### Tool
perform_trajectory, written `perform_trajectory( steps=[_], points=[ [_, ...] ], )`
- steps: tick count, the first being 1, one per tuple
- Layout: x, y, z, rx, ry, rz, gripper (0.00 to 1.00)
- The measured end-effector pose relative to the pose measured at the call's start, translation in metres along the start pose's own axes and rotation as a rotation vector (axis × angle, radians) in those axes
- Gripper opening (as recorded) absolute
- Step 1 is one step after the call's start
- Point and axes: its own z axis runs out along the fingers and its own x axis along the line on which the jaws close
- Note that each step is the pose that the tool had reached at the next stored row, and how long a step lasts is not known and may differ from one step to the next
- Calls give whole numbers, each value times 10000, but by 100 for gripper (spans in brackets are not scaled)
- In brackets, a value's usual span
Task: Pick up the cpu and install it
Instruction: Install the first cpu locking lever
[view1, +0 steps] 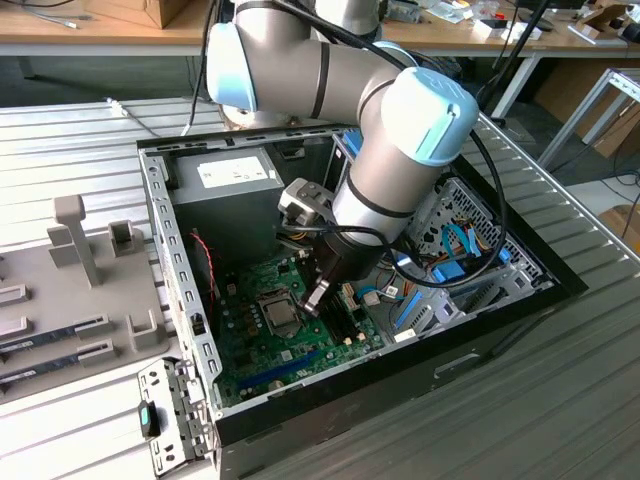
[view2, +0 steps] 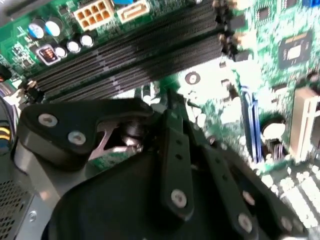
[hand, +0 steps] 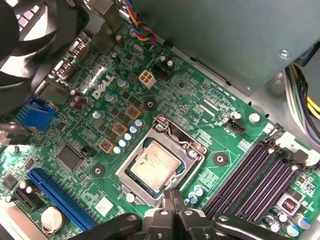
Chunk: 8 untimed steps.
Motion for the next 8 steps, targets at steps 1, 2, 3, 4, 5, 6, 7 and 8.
perform_trajectory(
  steps=[1, 2, 3, 4, 5, 6, 7, 8],
  points=[
    [-8, -6, 1, -1, -2, 0, 11],
    [-19, -15, 0, 0, -3, -1, 11],
    [-24, -18, 2, -2, -5, -1, 11],
    [-24, -18, 2, -1, -4, -1, 11],
    [-24, -18, 3, -1, -3, -1, 11],
    [-21, -16, 4, 1, -3, -4, 11],
    [-15, -11, 6, 2, -5, -4, 11],
    [-12, -10, 0, 0, -9, -2, 11]
  ],
)
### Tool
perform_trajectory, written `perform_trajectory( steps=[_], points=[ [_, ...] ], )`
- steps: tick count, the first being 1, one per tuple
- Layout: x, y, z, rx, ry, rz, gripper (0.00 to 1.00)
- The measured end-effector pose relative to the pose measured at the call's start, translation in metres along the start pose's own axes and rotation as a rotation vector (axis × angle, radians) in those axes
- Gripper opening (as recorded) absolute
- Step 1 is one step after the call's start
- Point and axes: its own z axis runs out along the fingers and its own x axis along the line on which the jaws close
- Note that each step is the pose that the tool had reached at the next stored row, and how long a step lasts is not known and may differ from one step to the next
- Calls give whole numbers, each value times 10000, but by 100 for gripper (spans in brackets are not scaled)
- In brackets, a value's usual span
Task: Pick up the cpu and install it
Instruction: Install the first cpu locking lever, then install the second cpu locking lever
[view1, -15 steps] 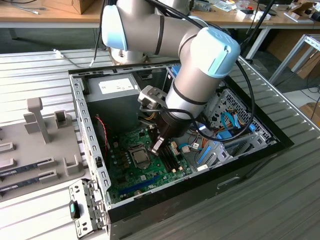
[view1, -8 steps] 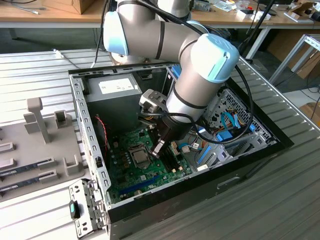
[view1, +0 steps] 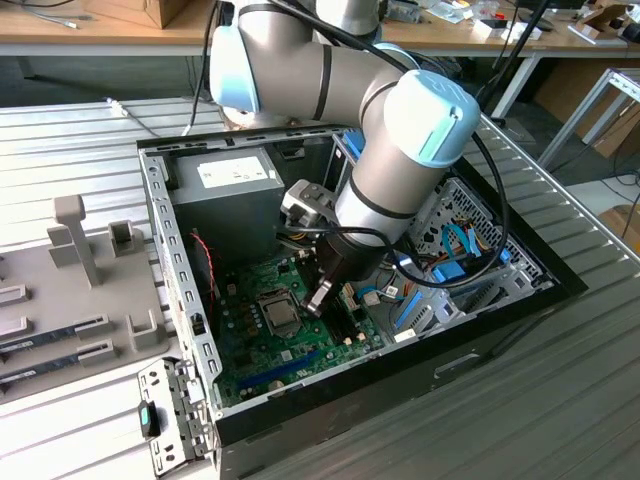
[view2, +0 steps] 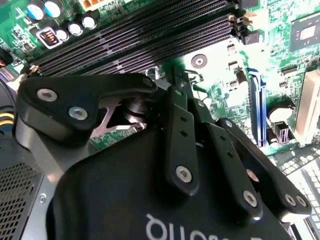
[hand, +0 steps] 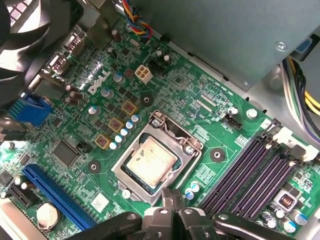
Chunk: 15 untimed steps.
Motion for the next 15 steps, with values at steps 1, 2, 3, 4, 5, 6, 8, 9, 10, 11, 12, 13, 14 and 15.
perform_trajectory(
  steps=[1, 2, 3, 4, 5, 6, 8, 9, 10, 11, 12, 13, 14, 15],
  points=[
    [2, 3, -16, -8, -9, 0, 11],
    [5, 5, -37, -11, -15, -2, 11],
    [9, 7, -63, -14, -13, -2, 11],
    [14, 9, -93, -22, -18, -5, 11],
    [23, 15, -154, -34, -28, -7, 11],
    [28, 18, -192, -43, -34, -9, 11],
    [36, 23, -254, -67, -53, -15, 11],
    [41, 26, -300, -88, -70, -19, 11],
    [43, 30, -336, -96, -74, -21, 11],
    [45, 33, -363, -102, -81, -22, 11],
    [48, 42, -422, -112, -87, -24, 11],
    [51, 49, -471, -127, -100, -27, 11],
    [55, 54, -514, -135, -106, -29, 11],
    [60, 57, -545, -137, -108, -30, 11]
  ],
)
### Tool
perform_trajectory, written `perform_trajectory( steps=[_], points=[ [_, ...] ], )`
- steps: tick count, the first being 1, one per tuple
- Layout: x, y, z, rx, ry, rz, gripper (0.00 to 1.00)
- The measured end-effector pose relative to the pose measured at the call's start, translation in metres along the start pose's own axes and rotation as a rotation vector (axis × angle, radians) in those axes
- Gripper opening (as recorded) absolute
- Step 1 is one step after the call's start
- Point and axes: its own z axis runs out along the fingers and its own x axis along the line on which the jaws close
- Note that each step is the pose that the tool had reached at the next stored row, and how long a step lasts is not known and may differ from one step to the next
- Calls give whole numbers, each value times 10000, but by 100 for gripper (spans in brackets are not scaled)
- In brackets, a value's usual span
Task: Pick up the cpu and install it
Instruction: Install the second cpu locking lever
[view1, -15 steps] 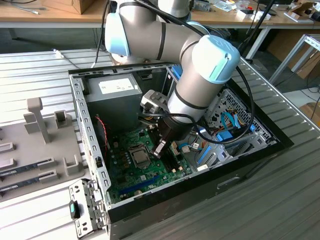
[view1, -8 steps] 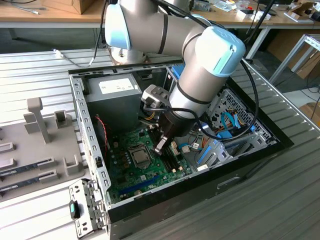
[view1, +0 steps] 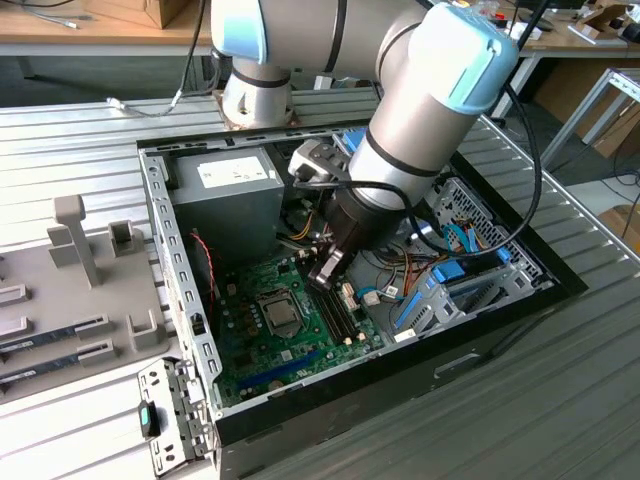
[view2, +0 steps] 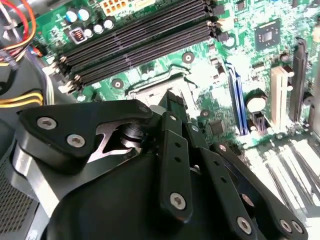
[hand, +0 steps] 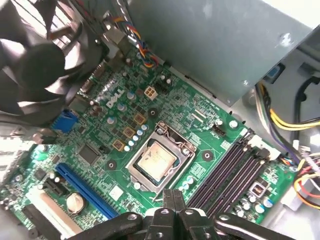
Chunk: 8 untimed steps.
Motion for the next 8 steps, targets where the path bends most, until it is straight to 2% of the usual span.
perform_trajectory(
  steps=[1, 8],
  points=[
    [4, 3, -28, -1, 0, 0, 11],
    [6, 4, -41, -1, -1, -1, 11]
  ],
)
